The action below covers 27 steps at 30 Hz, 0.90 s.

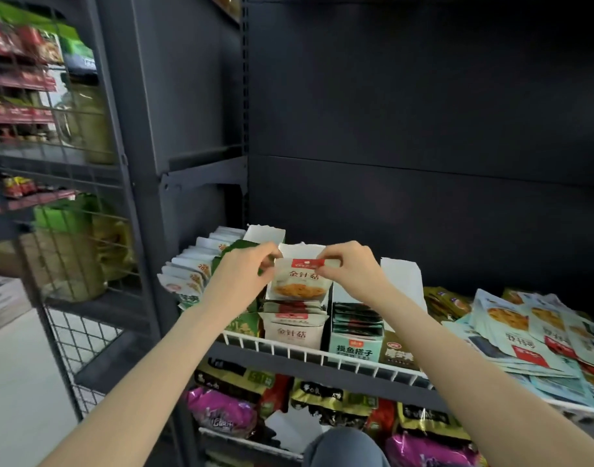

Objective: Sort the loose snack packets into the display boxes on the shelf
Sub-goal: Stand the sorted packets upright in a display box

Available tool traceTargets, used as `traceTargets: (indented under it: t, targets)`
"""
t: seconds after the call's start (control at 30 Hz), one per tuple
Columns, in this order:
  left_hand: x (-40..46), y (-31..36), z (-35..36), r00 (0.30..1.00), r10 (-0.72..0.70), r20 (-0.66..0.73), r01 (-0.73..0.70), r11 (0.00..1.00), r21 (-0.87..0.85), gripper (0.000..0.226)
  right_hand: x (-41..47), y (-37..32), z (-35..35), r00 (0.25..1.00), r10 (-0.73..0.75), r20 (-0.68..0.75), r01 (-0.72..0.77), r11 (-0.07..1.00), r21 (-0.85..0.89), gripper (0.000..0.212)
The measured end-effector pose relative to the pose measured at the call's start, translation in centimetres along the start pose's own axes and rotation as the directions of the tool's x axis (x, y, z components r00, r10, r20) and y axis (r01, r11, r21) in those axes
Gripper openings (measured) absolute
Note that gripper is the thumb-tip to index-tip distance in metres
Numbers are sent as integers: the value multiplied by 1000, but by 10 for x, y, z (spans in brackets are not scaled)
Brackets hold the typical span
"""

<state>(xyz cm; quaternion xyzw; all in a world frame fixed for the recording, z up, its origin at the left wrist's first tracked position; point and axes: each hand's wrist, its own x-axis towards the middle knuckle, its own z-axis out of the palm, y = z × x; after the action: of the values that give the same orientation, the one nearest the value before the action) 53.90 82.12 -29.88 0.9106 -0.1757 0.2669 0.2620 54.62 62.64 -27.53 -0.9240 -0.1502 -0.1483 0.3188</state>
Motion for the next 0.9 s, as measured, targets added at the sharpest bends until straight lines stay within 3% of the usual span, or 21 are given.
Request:
traceTargets:
  t: [0.17, 0.27, 0.37, 0.6, 0.77, 0.9]
  targets:
    - [-2, 6, 0, 988, 127, 85, -136, 985, 104, 10, -4, 1, 17, 991, -34, 128, 42, 997, -65, 15]
    - [-4, 4, 2, 977, 79, 200, -111, 982, 156, 12, -6, 4, 23, 978, -47, 205, 62, 996, -69, 18]
    - [-6, 2, 4, 969, 21, 245, -43, 995, 86, 13, -8, 10, 20, 964, -47, 262, 56, 998, -28, 20]
    - [10, 50, 33, 991, 25, 132, -5, 989, -147, 16, -20, 51, -25, 997, 65, -35, -62, 993, 103, 17]
    - [34, 122, 94, 990, 58, 126, -20, 959, -284, 22, -42, 115, -59, 929, 231, -291, -225, 973, 54, 23]
    - [54, 183, 158, 964, 91, 248, -6, 946, -323, 32, -64, 187, -82, 873, 400, -281, -429, 902, -48, 35]
